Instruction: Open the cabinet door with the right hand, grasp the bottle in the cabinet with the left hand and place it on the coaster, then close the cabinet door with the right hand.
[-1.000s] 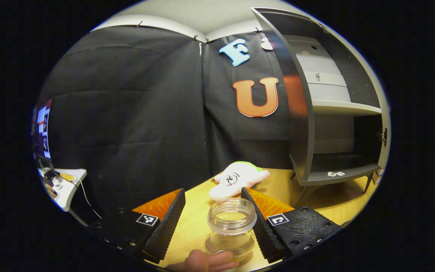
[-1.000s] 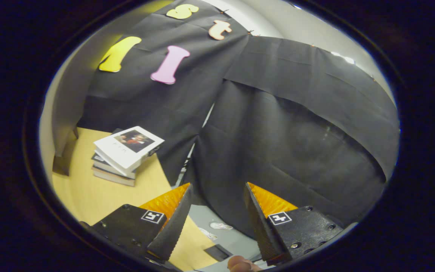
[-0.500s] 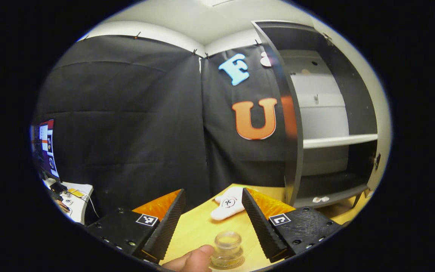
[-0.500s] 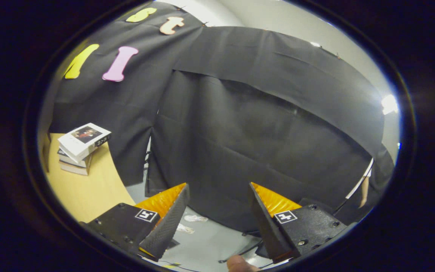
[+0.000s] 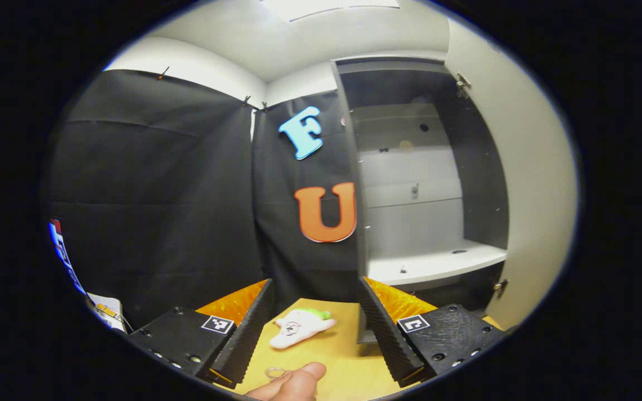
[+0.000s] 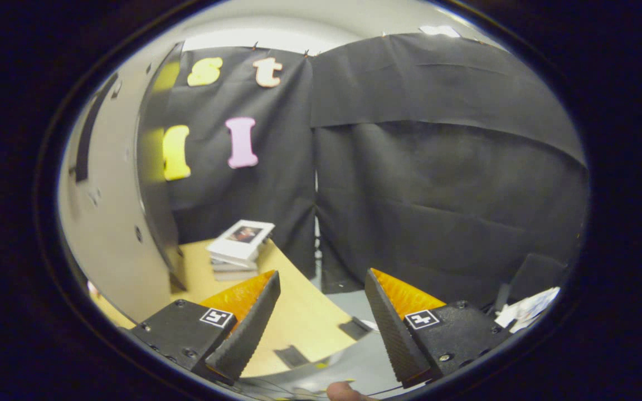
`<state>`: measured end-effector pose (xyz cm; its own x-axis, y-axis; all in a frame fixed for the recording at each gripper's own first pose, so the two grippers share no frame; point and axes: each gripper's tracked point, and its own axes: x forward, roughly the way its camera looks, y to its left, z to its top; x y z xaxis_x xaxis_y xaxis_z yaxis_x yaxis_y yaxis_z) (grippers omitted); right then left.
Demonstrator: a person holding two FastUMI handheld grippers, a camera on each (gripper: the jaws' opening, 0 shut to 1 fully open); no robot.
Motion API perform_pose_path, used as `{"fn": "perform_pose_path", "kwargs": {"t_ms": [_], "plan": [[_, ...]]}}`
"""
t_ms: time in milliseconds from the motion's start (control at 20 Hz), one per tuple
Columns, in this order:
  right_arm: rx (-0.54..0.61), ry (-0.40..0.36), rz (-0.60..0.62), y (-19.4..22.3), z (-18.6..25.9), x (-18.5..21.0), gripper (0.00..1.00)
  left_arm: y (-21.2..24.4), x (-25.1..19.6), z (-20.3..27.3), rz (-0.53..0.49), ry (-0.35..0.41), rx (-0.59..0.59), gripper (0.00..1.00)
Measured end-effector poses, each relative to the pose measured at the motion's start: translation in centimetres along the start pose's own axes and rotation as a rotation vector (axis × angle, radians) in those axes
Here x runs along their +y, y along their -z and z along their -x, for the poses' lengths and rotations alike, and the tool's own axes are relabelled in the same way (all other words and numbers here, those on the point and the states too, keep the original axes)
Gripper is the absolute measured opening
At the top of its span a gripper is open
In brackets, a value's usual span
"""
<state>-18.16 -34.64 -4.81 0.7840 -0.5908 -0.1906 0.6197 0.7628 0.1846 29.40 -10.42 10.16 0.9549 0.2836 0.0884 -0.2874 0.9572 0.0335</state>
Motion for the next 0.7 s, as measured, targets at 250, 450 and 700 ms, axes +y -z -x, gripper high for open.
{"fn": "perform_pose_path", "kwargs": {"t_ms": [250, 450, 700], "plan": [[0.023, -0.328, -0.133, -3.1, 0.3, 10.2, 0.99, -4.7, -6.8, 1.4, 0.054, 0.136, -0.025, 0.93], [-0.028, -0.523, -0.136, -7.3, 0.3, 15.4, 0.99, -7.2, -9.8, 2.8, 0.058, 0.213, -0.045, 0.93], [-0.101, -0.672, -0.113, -10.9, 0.7, 18.0, 0.97, -7.8, -9.9, 3.6, 0.045, 0.198, -0.037, 0.93]]}}
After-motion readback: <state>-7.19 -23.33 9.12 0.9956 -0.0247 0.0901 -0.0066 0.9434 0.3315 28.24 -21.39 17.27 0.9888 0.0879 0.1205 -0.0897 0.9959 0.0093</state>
